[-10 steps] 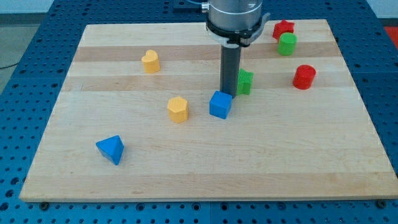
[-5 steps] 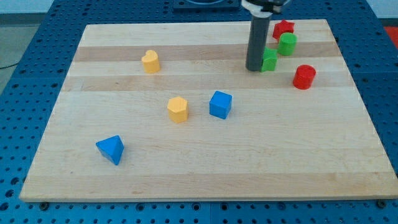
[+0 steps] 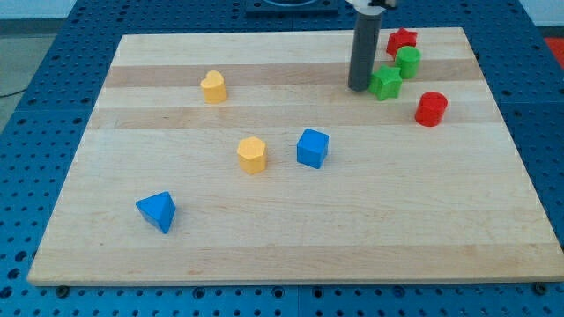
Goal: Put green star to the bottom of green circle
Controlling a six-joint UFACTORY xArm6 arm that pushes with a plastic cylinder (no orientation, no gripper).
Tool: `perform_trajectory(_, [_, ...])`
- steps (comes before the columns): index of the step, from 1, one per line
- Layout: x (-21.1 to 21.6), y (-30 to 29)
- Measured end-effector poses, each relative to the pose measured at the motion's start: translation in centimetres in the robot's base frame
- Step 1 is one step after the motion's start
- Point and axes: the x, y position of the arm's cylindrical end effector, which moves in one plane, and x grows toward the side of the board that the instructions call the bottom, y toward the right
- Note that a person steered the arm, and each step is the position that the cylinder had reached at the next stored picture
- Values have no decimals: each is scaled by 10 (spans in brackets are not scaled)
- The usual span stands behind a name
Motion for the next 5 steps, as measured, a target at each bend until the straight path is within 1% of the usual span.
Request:
perform_trajectory(3, [0,43])
perform_trajectory(4, [0,39])
perform_trajectory(5, [13,-1])
